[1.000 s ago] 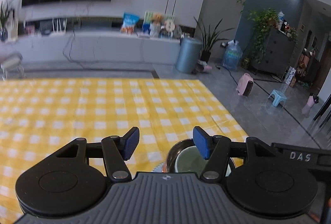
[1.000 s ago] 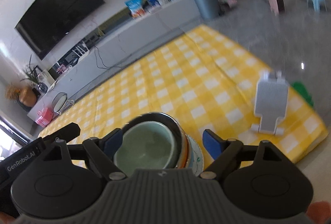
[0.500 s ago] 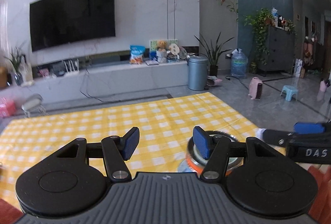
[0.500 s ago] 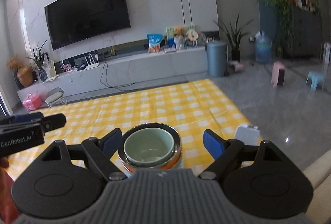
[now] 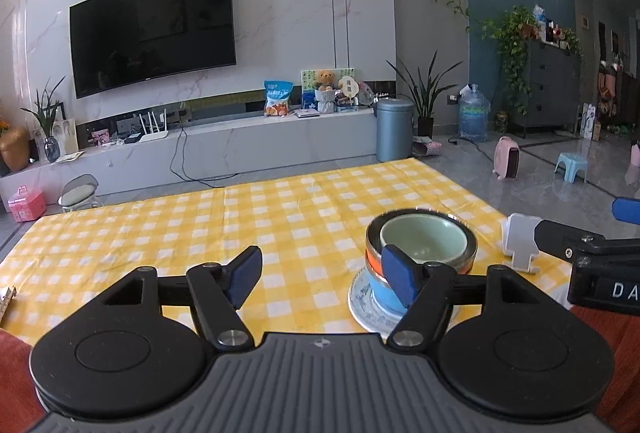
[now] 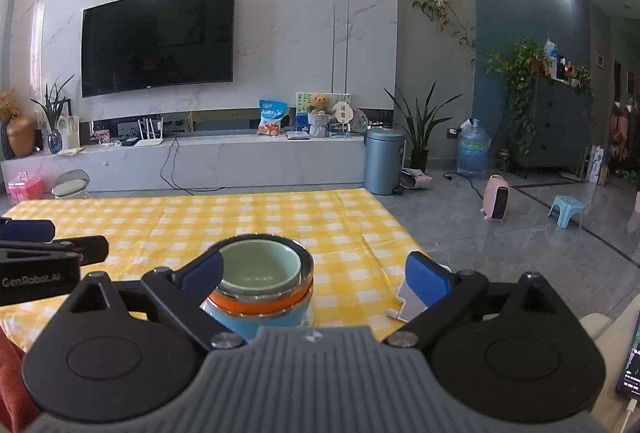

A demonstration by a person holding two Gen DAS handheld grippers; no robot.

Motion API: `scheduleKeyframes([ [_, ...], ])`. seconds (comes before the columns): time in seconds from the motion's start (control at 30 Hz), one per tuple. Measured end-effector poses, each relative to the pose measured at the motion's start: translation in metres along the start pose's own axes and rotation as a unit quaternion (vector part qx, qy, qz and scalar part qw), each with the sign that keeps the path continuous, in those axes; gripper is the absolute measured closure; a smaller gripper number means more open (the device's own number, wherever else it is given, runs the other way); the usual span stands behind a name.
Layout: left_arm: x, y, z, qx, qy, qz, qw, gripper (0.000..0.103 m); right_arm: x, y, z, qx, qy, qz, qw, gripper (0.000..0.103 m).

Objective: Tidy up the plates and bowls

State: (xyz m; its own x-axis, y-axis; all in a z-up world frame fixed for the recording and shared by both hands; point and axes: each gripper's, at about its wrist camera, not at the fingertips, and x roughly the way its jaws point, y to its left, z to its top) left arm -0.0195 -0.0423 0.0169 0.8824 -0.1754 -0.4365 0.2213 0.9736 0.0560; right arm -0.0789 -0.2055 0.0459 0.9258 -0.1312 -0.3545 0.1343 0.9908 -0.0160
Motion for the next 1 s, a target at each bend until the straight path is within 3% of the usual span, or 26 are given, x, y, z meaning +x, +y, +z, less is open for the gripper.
scheduleKeyframes([
  [0.5, 0.028, -0.01, -0.031, 0.03, 0.066, 0.018, 0.9972, 0.02, 0.023, 0.008, -0.027, 0.001, 0.038, 0.001, 0.999, 0.007],
  [1.0, 0.025, -0.008, -0.032, 0.034, 0.076, 0.021, 0.9963, 0.02, 0.03, 0.01, -0.03, 0.01, 0.061, 0.01, 0.998, 0.007],
])
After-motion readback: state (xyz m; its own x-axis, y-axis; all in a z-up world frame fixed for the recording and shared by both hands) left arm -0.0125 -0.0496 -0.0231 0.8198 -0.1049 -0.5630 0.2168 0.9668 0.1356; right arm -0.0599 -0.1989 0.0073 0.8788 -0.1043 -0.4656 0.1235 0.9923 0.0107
